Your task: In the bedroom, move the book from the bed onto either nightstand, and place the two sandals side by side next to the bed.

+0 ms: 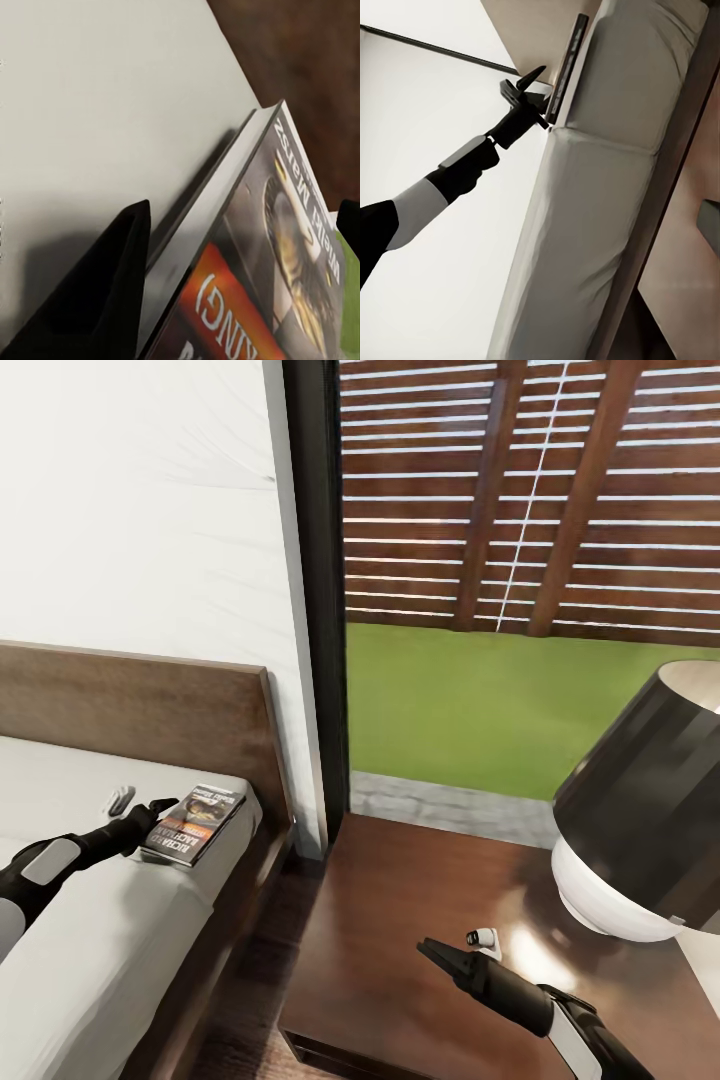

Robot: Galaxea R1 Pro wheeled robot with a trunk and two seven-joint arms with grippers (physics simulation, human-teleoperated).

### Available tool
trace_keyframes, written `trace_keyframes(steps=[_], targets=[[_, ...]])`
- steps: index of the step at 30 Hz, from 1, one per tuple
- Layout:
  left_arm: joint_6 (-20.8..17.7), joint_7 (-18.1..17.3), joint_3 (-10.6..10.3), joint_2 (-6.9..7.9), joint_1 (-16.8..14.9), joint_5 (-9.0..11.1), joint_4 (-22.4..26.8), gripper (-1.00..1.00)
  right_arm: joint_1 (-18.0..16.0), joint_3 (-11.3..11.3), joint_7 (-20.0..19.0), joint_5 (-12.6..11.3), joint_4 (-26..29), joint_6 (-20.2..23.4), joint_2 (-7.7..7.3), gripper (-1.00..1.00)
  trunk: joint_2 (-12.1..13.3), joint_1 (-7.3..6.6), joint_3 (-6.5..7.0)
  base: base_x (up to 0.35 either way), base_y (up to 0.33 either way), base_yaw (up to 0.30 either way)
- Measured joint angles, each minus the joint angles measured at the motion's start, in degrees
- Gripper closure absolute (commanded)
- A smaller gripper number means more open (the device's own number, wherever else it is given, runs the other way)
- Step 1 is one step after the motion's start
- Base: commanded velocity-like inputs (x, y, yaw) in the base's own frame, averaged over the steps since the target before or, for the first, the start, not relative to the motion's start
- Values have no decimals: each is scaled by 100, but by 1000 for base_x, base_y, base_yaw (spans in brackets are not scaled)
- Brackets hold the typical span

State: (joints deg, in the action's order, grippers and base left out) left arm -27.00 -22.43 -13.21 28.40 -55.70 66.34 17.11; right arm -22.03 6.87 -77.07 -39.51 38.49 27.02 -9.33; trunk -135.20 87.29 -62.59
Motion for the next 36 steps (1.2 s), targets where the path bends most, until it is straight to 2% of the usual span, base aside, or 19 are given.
trace_keyframes(steps=[18,36], targets=[[-13,1,-13,77,1,-15,-11,-100,0,-4,3,0,1,0,0,-100,0,0,0,0,0,0],[-101,-61,58,651,0,60,-8,-100,0,4,3,6,-2,0,0,-100,0,0,0,0,0,0]])
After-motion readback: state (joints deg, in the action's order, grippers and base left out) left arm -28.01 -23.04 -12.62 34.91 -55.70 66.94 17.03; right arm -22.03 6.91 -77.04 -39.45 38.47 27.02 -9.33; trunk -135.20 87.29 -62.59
